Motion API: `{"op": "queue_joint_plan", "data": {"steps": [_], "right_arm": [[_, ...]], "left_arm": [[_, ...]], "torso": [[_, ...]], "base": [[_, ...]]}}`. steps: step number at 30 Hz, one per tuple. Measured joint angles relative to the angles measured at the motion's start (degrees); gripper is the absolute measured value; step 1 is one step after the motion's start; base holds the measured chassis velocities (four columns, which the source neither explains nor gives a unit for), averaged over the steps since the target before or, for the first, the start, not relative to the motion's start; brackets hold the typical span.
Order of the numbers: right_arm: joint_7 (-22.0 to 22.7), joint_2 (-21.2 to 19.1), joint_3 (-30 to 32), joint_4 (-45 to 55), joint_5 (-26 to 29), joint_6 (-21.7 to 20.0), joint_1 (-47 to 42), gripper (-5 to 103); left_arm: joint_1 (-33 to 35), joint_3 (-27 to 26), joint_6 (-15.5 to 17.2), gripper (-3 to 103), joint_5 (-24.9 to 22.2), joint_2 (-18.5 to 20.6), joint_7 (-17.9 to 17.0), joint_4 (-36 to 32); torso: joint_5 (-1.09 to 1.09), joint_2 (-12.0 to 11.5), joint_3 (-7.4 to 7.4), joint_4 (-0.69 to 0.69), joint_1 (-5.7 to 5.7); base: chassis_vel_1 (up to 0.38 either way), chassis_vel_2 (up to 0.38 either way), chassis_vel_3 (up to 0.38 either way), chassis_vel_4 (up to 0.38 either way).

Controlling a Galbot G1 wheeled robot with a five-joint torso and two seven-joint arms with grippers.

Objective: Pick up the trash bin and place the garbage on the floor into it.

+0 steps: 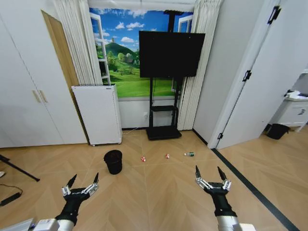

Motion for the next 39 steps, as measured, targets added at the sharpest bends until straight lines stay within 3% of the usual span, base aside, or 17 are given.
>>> {"op": "queue_joint_plan", "data": {"steps": [15, 31, 39], "right_arm": [[-0.4, -0.1, 0.0, -0.3, -0.5, -0.4, 0.0, 100], [1.1, -1.0, 0.4, -0.3, -0.5, -6.3, 0.5, 100], [3.1, -1.4, 0.4, -0.7, 0.9, -6.6, 0.7, 100]], "left_arm": [[0.0, -0.3, -0.2, 99, 0.0, 0.0, 0.0, 0.0], [0.1, -0.8, -0.3, 99, 0.0, 0.1, -0.1, -0.1], [1.1, -1.0, -0.2, 99, 0.2, -0.1, -0.1, -1.6]], "torso": [[0.00, 0.0, 0.00, 0.00, 0.00], [0.00, 0.0, 0.00, 0.00, 0.00], [0.00, 0.0, 0.00, 0.00, 0.00]], "base": [[0.000, 0.000, 0.000, 0.000], [0.000, 0.000, 0.000, 0.000], [0.000, 0.000, 0.000, 0.000]]}}
